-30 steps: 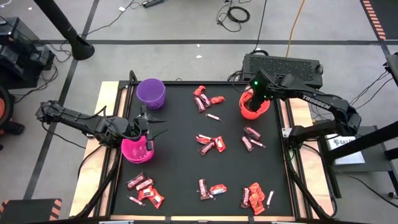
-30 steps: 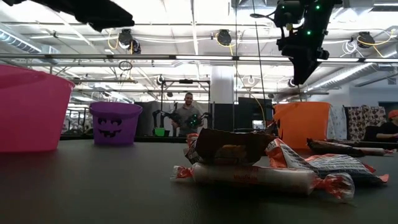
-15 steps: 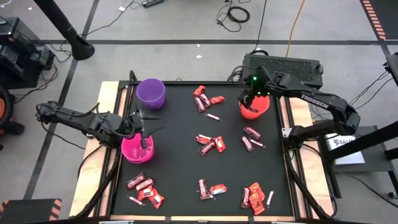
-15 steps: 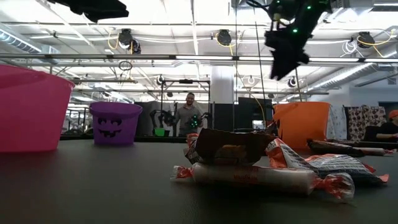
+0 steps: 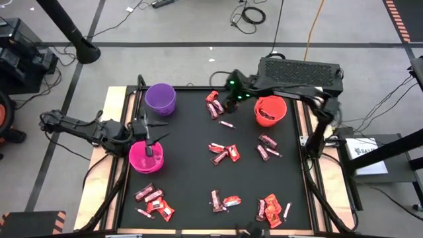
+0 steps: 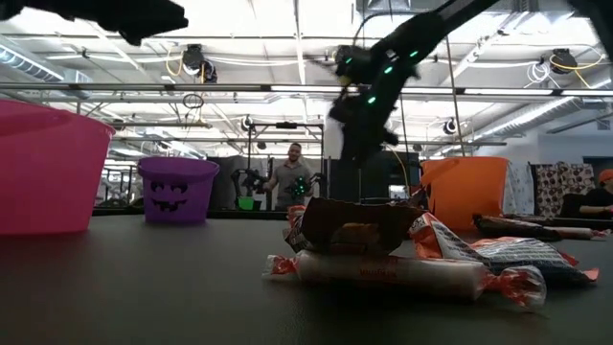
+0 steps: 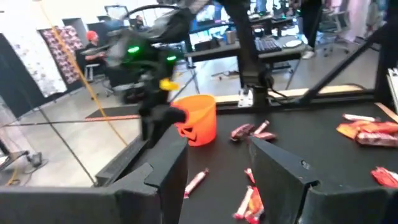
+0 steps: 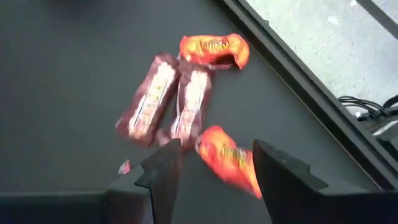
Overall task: Sort candy by brand, put in halloween buckets
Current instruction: Put the brown candy into the orange bucket
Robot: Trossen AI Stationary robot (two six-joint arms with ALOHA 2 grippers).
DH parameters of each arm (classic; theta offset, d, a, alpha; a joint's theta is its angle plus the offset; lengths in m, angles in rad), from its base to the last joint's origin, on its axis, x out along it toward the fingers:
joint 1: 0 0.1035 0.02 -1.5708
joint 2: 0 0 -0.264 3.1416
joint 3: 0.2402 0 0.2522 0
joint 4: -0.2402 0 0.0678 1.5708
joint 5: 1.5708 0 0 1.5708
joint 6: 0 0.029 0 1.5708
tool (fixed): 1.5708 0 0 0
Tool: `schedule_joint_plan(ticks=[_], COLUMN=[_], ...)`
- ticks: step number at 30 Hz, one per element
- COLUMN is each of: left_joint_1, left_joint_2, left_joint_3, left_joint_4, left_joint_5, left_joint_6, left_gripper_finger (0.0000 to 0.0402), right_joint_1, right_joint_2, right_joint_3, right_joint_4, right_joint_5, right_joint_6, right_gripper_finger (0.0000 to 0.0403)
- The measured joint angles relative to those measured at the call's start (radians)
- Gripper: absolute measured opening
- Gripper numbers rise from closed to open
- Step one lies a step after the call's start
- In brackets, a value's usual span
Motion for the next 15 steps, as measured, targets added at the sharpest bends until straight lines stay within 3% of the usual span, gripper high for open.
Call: schedule_joint_plan(ticks=[3, 8, 12, 15], left_joint_1=[0.000, -0.001, -0.001, -0.001], left_joint_2=[0.009, 0.032, 0.031, 0.033], left_joint_3=[-0.051, -0.163, -0.166, -0.168], left_joint_4=[0.059, 0.198, 0.275, 0.246], left_joint_5=[0.038, 0.066, 0.066, 0.067], left_joint_6=[-0.008, -0.012, 0.029, 0.033], left_gripper_finger=[0.0176, 0.0176, 0.0176, 0.0176], right_joint_1=[0.000, -0.002, -0.001, -0.002], right_joint_2=[0.109, 0.259, 0.325, 0.349], right_joint_3=[0.102, 0.235, 0.310, 0.317], right_joint_4=[-0.005, -0.051, -0.100, -0.111], right_joint_5=[-0.006, -0.116, -0.121, -0.124], right_joint_6=[-0.003, -0.008, -0.008, 0.000], right_gripper_finger=[0.0190, 0.0190, 0.0190, 0.0190])
